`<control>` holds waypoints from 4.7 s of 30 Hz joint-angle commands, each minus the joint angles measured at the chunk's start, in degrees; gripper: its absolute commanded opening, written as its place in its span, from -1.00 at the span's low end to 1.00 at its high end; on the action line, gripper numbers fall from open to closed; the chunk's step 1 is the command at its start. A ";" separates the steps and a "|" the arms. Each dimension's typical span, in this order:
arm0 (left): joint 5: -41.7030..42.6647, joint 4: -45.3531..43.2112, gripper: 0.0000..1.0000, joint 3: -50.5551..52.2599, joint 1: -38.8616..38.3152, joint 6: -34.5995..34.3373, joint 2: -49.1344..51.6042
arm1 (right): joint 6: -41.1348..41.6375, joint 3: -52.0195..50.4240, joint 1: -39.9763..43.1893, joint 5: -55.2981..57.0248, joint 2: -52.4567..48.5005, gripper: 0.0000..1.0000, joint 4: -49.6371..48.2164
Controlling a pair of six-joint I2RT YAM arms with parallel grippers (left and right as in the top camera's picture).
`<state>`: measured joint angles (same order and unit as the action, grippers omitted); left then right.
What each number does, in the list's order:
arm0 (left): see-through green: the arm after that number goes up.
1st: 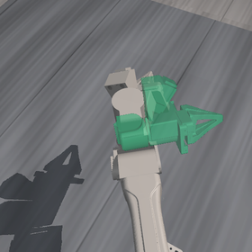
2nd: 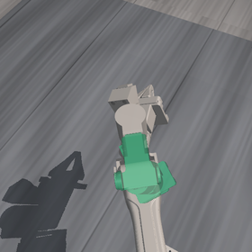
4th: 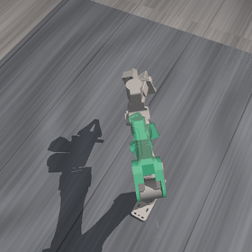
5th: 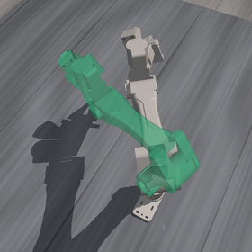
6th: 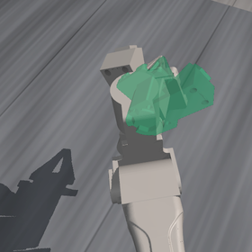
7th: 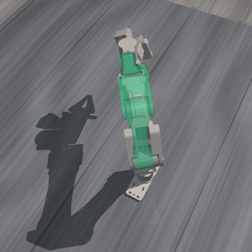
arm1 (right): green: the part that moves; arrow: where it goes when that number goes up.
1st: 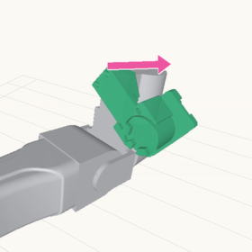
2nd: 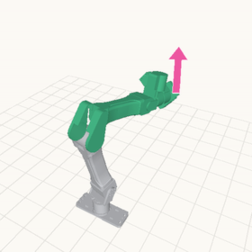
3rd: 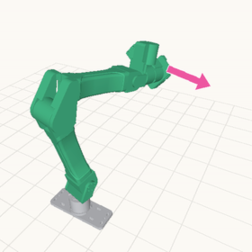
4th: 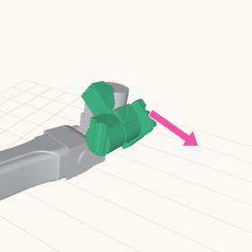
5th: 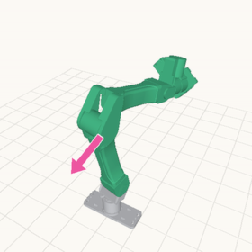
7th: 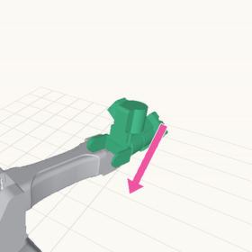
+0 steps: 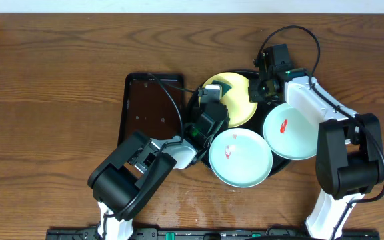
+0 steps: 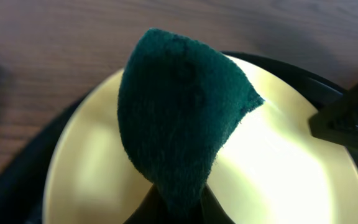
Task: Clean dirty plates on tray and stack at the side
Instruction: 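Wipe sponge across yellow plate with left gripper while right holds rim, then move sponge with left gripper back onto dark sponge tray, then lift yellow plate with right gripper and carry it rightward off tray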
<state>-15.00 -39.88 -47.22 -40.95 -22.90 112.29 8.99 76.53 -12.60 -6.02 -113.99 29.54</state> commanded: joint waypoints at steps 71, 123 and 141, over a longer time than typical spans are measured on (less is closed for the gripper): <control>1.55 20.09 -0.85 -2.40 5.84 5.79 -22.08 | 0.33 -0.13 0.50 -0.28 0.02 -0.98 0.02; 3.41 53.99 0.42 -1.77 21.33 7.76 -39.12 | -10.43 3.04 0.50 6.10 13.90 -0.98 2.71; 0.81 62.38 0.64 -1.75 21.33 10.08 -42.29 | -15.50 3.02 -15.26 41.40 26.18 -0.98 9.79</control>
<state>-13.47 22.24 -49.19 -19.92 -11.11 69.91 -5.39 78.39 -23.83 22.74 -88.64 38.50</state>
